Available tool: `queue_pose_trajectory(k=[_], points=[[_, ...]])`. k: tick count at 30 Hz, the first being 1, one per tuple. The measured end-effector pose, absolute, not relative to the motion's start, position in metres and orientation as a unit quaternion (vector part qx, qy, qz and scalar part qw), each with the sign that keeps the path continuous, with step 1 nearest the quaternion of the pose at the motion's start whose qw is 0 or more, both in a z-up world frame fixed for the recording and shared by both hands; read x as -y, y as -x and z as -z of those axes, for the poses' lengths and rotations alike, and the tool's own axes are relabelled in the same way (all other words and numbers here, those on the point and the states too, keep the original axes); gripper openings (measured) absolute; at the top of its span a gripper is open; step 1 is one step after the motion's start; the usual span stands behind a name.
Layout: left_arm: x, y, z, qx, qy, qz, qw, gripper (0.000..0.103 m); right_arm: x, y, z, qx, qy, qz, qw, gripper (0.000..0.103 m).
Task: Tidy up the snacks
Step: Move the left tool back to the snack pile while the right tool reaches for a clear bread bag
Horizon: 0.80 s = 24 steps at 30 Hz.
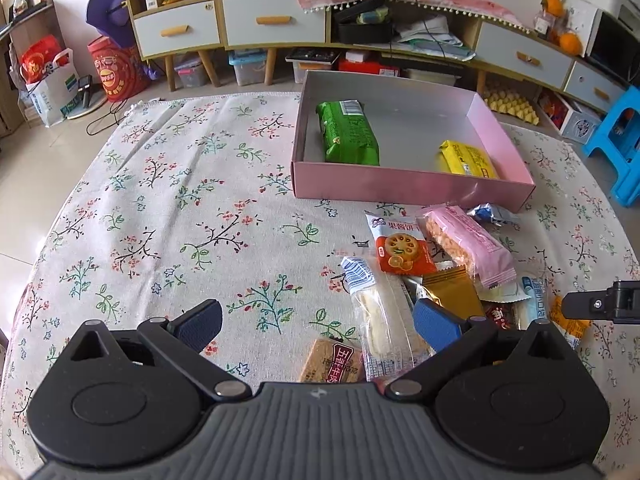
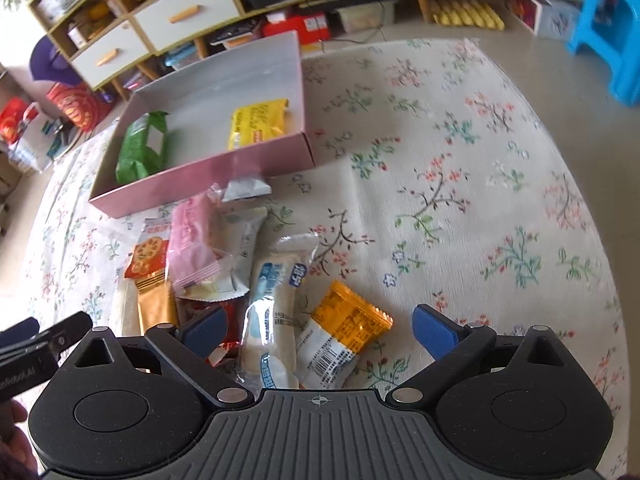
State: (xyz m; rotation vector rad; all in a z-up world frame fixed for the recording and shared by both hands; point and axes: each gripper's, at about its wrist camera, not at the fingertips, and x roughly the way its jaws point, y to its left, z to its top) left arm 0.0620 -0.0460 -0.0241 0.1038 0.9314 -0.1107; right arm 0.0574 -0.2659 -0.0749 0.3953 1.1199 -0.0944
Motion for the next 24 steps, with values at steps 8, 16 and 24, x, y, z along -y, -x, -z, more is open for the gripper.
queue_pose_trajectory(k=[8, 16, 24], points=[[0.042, -0.067, 0.028, -0.455, -0.038, 0.054, 0.888, 0.101, 0.27, -0.057, 0.079, -0.533, -0.214, 0.047, 0.818, 0.087], [0.037, -0.072, 0.036, -0.473, -0.003, 0.051, 0.879, 0.095, 0.267, -0.06, 0.089, -0.54, -0.211, 0.05, 0.813, 0.087], [0.032, -0.074, 0.04, -0.487, 0.018, 0.049, 0.872, 0.087, 0.255, -0.063, 0.098, -0.545, -0.187, 0.045, 0.816, 0.068]])
